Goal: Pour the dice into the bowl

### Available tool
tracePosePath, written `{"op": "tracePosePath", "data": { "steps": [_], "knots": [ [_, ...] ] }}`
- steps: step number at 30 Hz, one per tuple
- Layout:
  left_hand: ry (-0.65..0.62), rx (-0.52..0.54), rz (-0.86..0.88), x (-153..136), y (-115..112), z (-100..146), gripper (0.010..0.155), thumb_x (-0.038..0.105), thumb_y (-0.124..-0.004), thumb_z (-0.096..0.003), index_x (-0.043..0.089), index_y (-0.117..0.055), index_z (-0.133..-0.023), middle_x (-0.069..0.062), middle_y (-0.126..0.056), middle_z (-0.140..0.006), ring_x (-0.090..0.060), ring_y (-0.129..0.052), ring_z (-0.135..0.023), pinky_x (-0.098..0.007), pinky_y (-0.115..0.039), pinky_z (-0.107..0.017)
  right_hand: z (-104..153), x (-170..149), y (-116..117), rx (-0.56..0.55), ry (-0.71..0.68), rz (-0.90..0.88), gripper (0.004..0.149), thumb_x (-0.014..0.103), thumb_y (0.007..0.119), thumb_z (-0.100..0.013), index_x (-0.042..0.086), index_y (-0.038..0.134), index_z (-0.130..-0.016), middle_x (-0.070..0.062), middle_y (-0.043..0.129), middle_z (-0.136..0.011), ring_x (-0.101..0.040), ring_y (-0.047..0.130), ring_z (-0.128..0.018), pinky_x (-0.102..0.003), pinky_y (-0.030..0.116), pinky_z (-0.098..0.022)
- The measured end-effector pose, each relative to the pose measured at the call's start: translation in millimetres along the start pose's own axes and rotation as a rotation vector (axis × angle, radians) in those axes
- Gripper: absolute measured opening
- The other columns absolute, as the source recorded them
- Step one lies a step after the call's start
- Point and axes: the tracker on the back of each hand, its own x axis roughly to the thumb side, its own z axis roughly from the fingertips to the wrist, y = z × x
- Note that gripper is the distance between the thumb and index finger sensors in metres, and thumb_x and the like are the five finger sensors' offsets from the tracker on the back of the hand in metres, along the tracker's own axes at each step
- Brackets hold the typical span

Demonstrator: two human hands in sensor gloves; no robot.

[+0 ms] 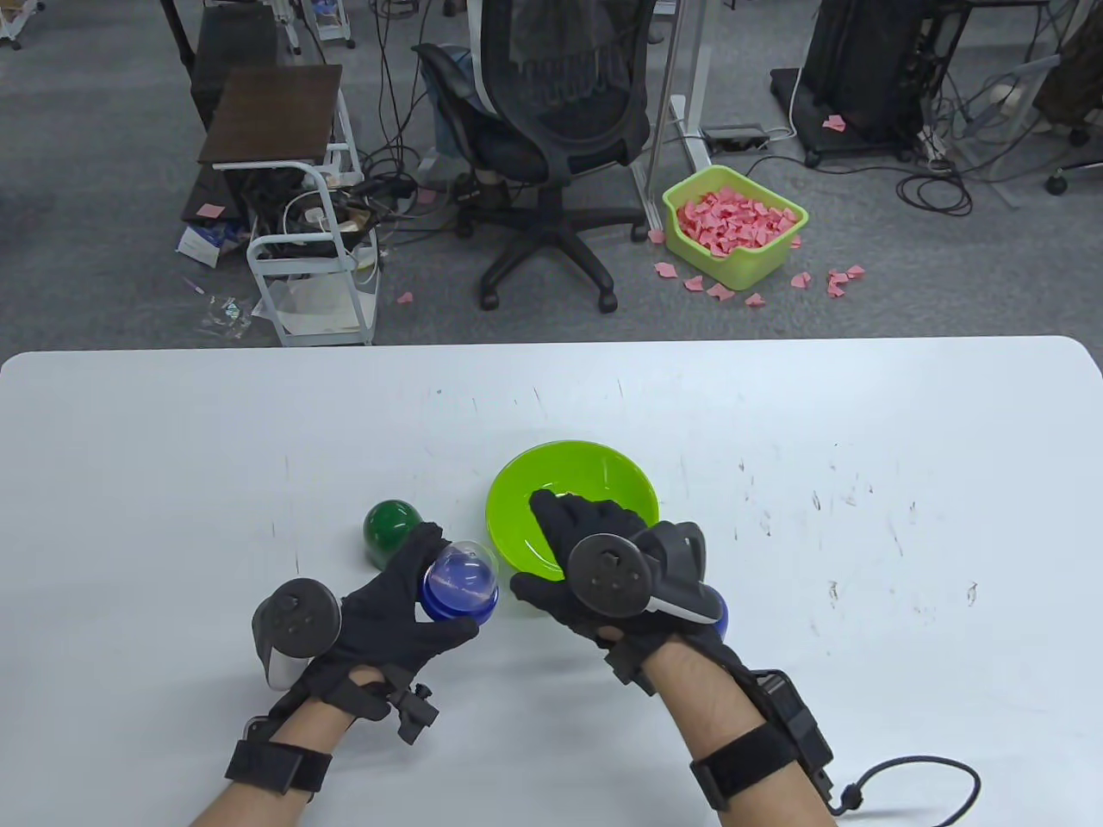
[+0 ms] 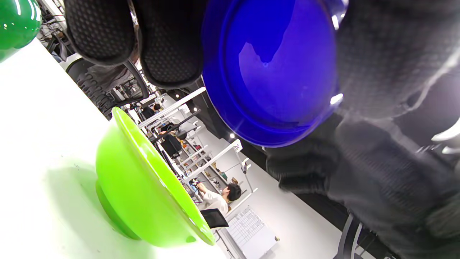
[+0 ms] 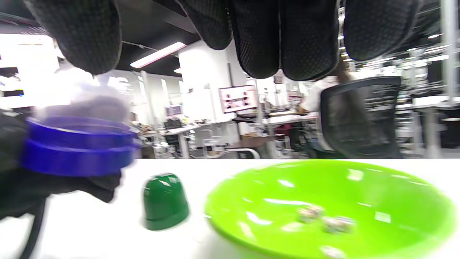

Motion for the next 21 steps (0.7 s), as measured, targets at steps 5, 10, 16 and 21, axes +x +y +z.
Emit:
{"op": "tracePosePath", "data": {
  "steps": [5, 10, 16, 21],
  "knots": [
    [0.007, -0.007, -0.003, 0, -1, 0, 0.107, 0.063, -0.098, -0.0307, 0.017, -0.041, -0.109, -0.017, -0.071, -0.103, -0.03, -0.09, -0.079, -0.055, -0.077, -0.064, 17, -43, 13, 0.069, 0.15, 0.097, 0.084, 0.055, 0.08, -0.053, 0.002, 0.053, -0.112, -0.033, 0.07, -0.107, -0.061, 0.074, -0.084, -0.076, 0.063, -0.06],
    [0.013, -0.002, -0.004, 0, 1, 1, 0.108, 0.063, -0.098, -0.0307, 0.017, -0.041, -0.109, -0.017, -0.071, -0.103, -0.03, -0.09, -0.079, -0.055, -0.077, -0.064, 29, -70, 29, 0.195, 0.265, 0.183, 0.086, 0.056, 0.082, -0.052, 0.002, 0.051, -0.113, -0.033, 0.066, -0.11, -0.062, 0.07, -0.087, -0.077, 0.061, -0.061],
    [0.024, 0.001, 0.0, 0, 2, 0, 0.107, 0.063, -0.098, -0.031, 0.017, -0.041, -0.109, -0.017, -0.071, -0.103, -0.03, -0.09, -0.079, -0.056, -0.077, -0.064, 39, -91, 53, 0.353, 0.366, 0.205, 0.09, 0.056, 0.082, -0.052, 0.003, 0.047, -0.115, -0.034, 0.062, -0.113, -0.063, 0.067, -0.089, -0.078, 0.059, -0.062],
    [0.028, 0.001, -0.002, 0, 2, 0, 0.107, 0.064, -0.097, -0.0311, 0.017, -0.04, -0.109, -0.017, -0.071, -0.103, -0.03, -0.09, -0.079, -0.056, -0.077, -0.064, 43, -99, 69, 0.457, 0.422, 0.232, 0.095, 0.057, 0.084, -0.051, 0.005, 0.039, -0.117, -0.034, 0.058, -0.115, -0.064, 0.067, -0.09, -0.078, 0.059, -0.062]
  ]
}}
